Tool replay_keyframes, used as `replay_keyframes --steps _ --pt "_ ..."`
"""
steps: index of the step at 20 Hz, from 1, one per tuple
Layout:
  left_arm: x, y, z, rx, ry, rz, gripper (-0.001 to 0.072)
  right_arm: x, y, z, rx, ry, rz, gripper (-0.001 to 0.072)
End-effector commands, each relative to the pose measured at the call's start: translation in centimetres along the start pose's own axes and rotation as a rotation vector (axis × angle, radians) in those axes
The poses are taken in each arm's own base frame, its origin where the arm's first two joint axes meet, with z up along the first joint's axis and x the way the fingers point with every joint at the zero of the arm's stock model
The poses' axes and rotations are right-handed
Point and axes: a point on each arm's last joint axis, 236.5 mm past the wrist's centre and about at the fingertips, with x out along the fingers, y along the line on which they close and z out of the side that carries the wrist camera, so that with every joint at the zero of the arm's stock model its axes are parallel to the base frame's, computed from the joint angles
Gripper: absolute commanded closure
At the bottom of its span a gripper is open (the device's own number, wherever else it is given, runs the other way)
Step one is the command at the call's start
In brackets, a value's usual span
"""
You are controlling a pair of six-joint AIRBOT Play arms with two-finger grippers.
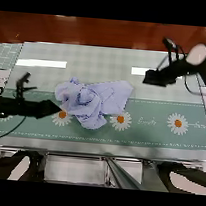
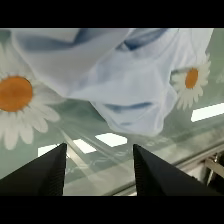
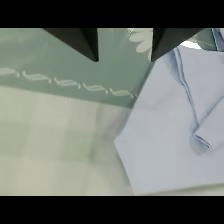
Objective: Fold the shirts.
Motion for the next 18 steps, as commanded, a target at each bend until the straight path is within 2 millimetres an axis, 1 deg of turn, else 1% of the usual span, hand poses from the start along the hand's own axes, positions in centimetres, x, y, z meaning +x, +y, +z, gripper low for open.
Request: replay_keyframes --steps 1,2,3,4,6,8,9,11,12,13,14,16,18 --pt "4.9 -0.9 -2.0 -0.062 0.043 -0.059 0.0201 3.6 -3.7 -6.5 0.203 0.006 0.094 0.0309" --pt "6.0 -1.4 -1.1 -0.068 0.022 -0.064 0.0201 4.3 -4.3 -7.9 0.206 0.039 0.089 0.0309" --pt "6.9 -1.5 -0.4 -0.078 0.009 -0.060 0.0201 4.7 -4.4 -8.7 0.203 0.057 0.088 0.0309" --pt "7.9 -1.4 0.3 -0.083 0.001 -0.045 0.0201 4.9 -4.4 -9.0 0.198 0.064 0.088 0.0309" --pt "9.5 -0.7 1.6 -0.092 -0.001 -0.010 0.0201 4.9 -4.2 -8.9 0.203 0.057 0.097 0.0309" --pt "10.7 -0.1 2.4 -0.083 0.023 0.009 0.0201 4.9 -3.8 -8.8 0.200 0.058 0.109 0.0309" --pt "11.3 0.0 2.9 -0.090 0.035 0.014 0.0201 5.2 -3.7 -8.9 0.194 0.062 0.108 0.0309" --pt "11.9 -0.1 3.8 -0.094 0.048 0.014 0.0203 6.4 -2.6 -9.1 0.198 0.084 0.131 0.0309" --pt "12.0 -0.3 4.2 -0.088 0.055 0.011 0.0277 7.3 -1.9 -9.2 0.204 0.096 0.150 0.0309" --pt "11.8 -0.6 4.4 -0.050 0.069 0.012 0.0637 8.1 -1.4 -9.2 0.210 0.103 0.167 0.0310" --pt "11.4 -1.1 4.6 0.007 0.077 0.000 0.0688 8.8 -1.0 -9.0 0.215 0.110 0.183 0.0309" --pt "10.4 -2.1 4.8 0.051 0.105 -0.032 0.0688 9.7 0.0 -8.3 0.218 0.129 0.210 0.0309" --pt "9.3 -2.5 5.6 0.057 0.095 -0.052 0.0688 10.5 1.4 -7.1 0.201 0.138 0.235 0.0309"
